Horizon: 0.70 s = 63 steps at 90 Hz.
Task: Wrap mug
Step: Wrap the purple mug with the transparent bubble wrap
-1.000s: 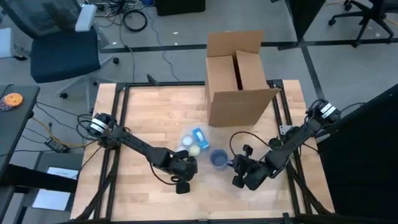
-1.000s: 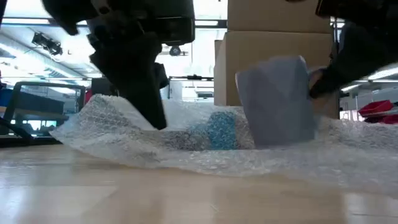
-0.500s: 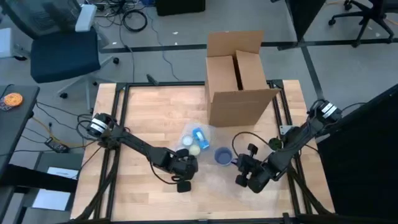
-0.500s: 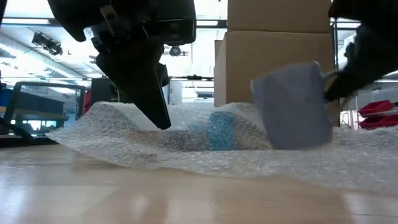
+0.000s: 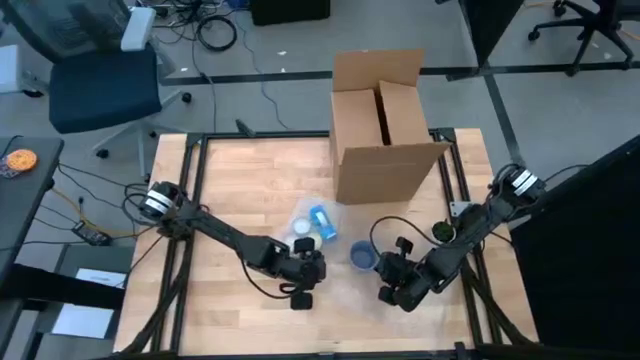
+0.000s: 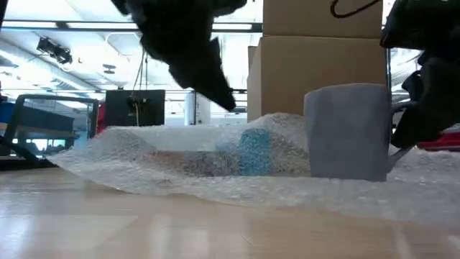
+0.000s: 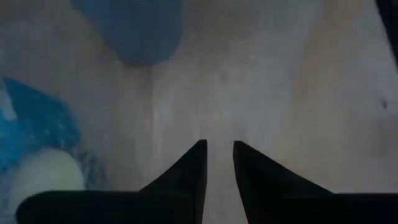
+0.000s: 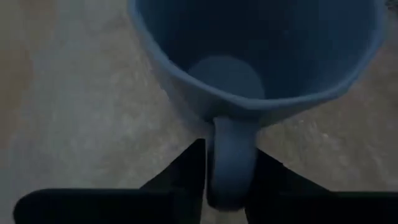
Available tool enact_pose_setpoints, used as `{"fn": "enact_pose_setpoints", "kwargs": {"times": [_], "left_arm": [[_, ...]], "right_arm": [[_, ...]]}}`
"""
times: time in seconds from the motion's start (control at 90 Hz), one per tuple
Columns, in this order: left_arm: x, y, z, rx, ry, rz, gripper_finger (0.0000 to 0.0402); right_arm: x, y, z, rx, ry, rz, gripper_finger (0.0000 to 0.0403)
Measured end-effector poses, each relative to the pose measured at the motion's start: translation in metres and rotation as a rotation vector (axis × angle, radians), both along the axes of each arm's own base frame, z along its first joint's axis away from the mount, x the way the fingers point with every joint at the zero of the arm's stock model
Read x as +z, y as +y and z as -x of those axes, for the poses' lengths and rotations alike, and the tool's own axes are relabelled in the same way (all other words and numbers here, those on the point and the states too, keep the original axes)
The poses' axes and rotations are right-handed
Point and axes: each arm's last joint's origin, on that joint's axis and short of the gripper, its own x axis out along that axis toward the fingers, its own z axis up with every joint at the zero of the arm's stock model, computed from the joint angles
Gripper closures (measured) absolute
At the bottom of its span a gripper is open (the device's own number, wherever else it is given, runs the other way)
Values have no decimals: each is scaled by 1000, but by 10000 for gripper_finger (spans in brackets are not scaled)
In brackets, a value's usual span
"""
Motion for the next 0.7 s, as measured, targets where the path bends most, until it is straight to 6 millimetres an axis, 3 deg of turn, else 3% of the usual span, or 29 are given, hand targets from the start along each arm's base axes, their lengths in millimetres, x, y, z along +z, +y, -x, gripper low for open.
{"fn": "enact_pose_setpoints", "kwargs": {"times": [0.367,0.478,0.7], "left_arm": [[4,-8,-2,-74,-25,93,339],[9,-11,-3,-80,-67,3,339],[40,-31,-7,-125,-229,-203,339]], "right_arm": [[25,-7,8,33,-7,-81,301],[37,-15,17,52,40,-119,289],[72,-31,36,88,60,-340,267]]}}
